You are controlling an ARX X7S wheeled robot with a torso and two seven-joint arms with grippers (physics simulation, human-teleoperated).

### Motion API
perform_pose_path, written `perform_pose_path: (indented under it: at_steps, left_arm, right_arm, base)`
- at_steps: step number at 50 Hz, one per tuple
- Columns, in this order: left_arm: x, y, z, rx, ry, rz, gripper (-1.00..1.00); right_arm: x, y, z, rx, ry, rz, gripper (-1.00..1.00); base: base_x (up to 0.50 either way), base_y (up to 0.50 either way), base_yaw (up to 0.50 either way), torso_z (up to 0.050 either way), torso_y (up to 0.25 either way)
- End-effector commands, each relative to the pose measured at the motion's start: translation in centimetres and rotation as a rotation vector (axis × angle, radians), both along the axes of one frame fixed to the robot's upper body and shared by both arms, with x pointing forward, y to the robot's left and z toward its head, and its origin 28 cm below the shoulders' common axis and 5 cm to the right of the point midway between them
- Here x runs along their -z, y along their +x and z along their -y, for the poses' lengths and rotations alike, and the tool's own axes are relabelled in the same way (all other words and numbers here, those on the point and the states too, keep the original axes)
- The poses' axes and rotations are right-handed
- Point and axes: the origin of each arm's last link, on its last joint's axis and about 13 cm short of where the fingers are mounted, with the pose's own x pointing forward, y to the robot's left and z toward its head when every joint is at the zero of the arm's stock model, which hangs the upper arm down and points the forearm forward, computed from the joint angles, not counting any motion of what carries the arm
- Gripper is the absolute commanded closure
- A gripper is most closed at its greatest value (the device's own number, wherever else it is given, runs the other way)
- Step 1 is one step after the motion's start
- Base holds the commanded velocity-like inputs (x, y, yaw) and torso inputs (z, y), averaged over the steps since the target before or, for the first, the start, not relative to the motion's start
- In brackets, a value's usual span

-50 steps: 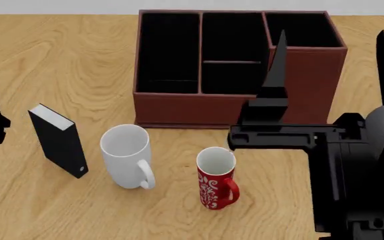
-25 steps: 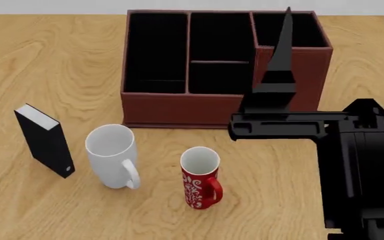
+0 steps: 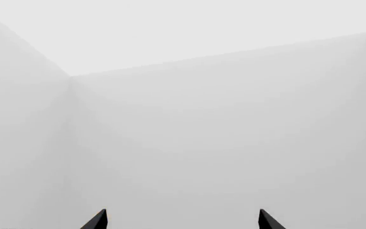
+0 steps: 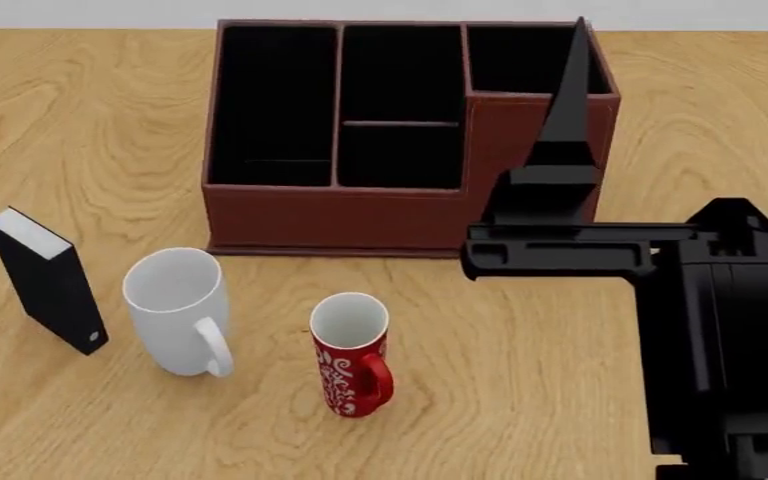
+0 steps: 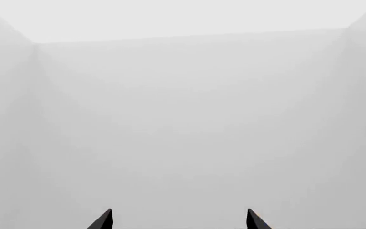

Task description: Pick up the white mug and place it to the right of the caddy.

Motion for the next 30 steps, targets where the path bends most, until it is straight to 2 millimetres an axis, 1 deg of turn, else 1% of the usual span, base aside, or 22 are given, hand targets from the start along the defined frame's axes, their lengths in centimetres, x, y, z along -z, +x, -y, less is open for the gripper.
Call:
perform_pose_path:
  at_steps: [1, 30]
  left_arm:
    - [0.02, 0.0, -0.1, -0.003, -0.004, 0.003, -1.0]
    - [-0.05, -0.2, 0.18, 0.007, -0.005, 0.005, -1.0]
  right_arm:
    - [0.04, 0.17, -0.1, -0.01, 0.007, -0.006, -1.0]
    - [0.11, -0.15, 0.14, -0.014, 0.008, -0.001, -1.0]
  base:
    - [0.0, 0.0, 0.0, 0.0, 0.0]
    - [0.16, 0.0, 0.0, 0.0, 0.0]
